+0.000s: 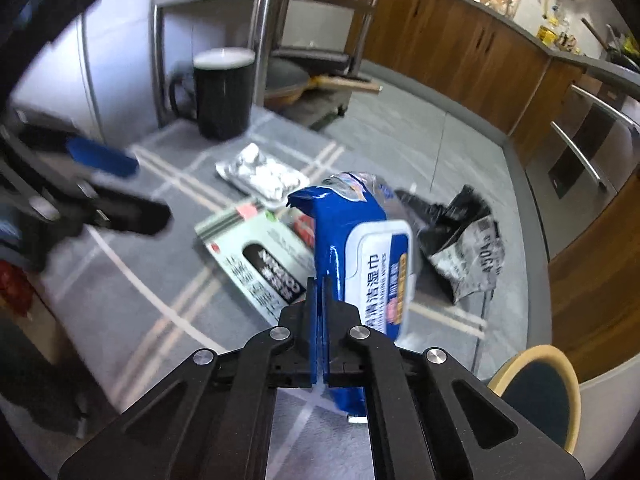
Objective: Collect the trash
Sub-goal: 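Grasp the white COLTALIN box with the left gripper while the right gripper holds the wipes pack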
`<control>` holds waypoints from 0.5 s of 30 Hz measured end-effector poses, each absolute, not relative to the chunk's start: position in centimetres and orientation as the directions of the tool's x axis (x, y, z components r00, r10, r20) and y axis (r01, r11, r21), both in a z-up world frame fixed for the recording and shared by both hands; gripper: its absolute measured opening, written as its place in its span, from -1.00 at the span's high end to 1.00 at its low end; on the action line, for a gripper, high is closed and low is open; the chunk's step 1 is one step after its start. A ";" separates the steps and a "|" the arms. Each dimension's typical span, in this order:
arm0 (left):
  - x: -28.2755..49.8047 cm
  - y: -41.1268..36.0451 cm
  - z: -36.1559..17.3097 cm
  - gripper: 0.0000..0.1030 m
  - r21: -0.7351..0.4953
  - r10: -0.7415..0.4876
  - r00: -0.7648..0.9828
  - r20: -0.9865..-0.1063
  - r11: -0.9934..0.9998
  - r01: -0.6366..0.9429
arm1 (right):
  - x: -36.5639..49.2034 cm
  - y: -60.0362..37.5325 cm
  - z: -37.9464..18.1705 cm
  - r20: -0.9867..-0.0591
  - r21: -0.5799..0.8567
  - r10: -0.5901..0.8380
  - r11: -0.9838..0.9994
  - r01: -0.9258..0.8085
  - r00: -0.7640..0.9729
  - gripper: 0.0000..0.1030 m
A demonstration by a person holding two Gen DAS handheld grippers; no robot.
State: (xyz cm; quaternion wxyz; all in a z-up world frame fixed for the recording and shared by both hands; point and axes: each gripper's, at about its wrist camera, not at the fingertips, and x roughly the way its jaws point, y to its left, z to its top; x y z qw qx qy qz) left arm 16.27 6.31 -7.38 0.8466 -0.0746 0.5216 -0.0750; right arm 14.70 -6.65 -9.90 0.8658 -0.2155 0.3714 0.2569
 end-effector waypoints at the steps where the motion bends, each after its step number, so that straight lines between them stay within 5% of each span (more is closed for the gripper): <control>1: 16.3 6.2 -7.4 -0.45 -0.208 -0.210 0.445 -0.870 0.977 0.054 | 14.7 -6.9 -9.3 -0.748 -0.164 0.298 0.782 -0.601 0.593 0.96; 9: 17.2 4.0 -7.7 -0.59 -0.147 -0.203 0.455 -0.867 0.977 0.156 | 14.1 -10.6 -5.3 -0.708 -0.008 0.376 0.842 -0.540 0.598 0.96; 15: 20.1 5.5 -10.9 -0.62 -0.197 -0.217 0.412 -0.885 0.976 0.093 | 12.3 -13.6 -3.2 -0.675 0.046 0.392 0.868 -0.495 0.625 0.96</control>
